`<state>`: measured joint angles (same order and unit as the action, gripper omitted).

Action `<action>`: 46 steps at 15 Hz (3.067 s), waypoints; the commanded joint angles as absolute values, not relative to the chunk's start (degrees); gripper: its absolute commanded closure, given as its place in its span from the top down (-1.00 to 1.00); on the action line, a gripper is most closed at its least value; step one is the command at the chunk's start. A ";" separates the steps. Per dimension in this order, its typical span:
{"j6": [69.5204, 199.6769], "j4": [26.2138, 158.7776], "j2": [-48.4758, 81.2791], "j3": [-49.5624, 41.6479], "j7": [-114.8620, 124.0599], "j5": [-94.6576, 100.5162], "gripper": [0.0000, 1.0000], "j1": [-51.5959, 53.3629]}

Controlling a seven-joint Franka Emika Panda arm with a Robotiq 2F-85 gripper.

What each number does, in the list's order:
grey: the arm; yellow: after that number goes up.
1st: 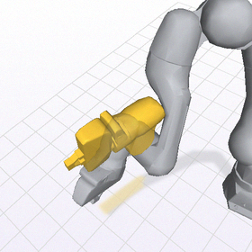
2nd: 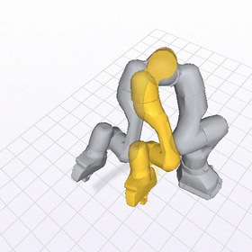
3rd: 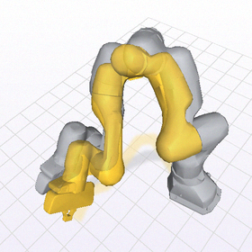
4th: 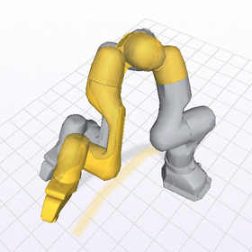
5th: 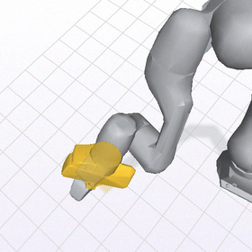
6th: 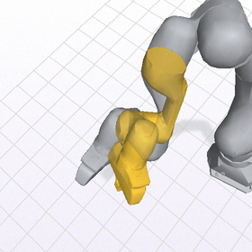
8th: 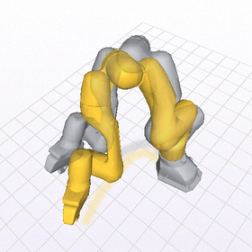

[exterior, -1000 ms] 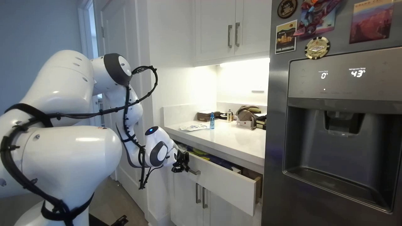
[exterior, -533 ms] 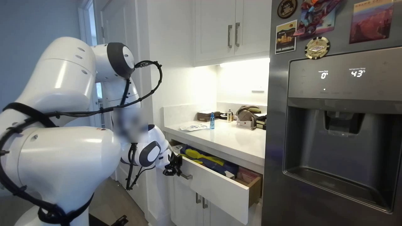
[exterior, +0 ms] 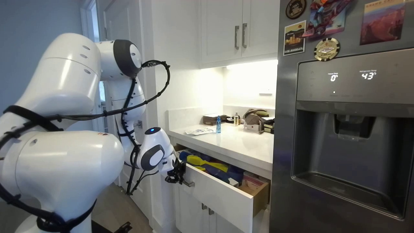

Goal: Open the drawer

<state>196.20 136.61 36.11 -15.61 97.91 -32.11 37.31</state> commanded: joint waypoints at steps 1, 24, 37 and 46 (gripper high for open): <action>191.68 138.99 37.74 -14.49 97.19 -30.94 -0.92 35.32; 191.52 141.64 34.98 -2.13 84.21 -35.10 1.00 22.83; 192.11 143.38 33.36 -0.84 84.03 -35.14 -0.05 21.96; 194.50 146.69 31.43 1.44 84.41 -34.73 -0.69 20.55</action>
<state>199.31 143.04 31.48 0.10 87.15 -34.15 22.93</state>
